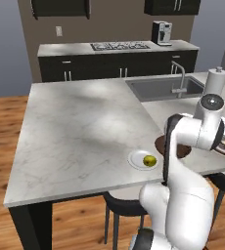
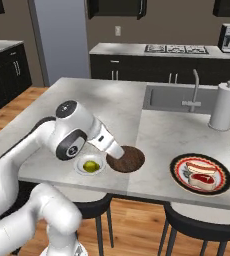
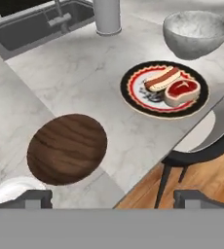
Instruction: Take the smaller bowl and place it next to the appetizer plate on the dining counter , and place the larger bowl next to the plate with cooked food.
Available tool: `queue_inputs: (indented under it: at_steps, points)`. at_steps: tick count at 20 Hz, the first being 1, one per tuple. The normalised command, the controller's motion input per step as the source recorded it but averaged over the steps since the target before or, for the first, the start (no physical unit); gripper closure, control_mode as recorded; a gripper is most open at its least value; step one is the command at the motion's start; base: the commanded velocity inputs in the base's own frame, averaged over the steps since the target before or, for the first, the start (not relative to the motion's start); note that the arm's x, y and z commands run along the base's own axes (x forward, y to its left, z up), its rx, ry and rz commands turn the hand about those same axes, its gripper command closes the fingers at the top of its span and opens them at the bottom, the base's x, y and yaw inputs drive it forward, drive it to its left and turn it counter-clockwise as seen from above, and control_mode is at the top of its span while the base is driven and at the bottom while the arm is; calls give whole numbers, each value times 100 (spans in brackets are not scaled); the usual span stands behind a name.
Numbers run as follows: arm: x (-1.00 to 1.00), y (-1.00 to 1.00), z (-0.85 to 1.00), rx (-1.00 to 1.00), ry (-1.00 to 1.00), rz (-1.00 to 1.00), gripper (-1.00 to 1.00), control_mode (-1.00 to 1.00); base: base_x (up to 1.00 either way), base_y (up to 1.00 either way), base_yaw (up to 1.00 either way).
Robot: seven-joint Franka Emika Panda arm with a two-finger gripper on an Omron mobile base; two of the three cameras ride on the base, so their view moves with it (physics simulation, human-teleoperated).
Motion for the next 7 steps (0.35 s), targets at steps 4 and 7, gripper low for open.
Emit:
queue_inputs:
  at_steps: [4, 7]
  points:
    - [-61, 100, -2, -26, 0, 15, -100, -100, 0, 0, 0]
    - [-36, 100, 0, -21, 0, 9, -100, -100, 0, 0, 0]
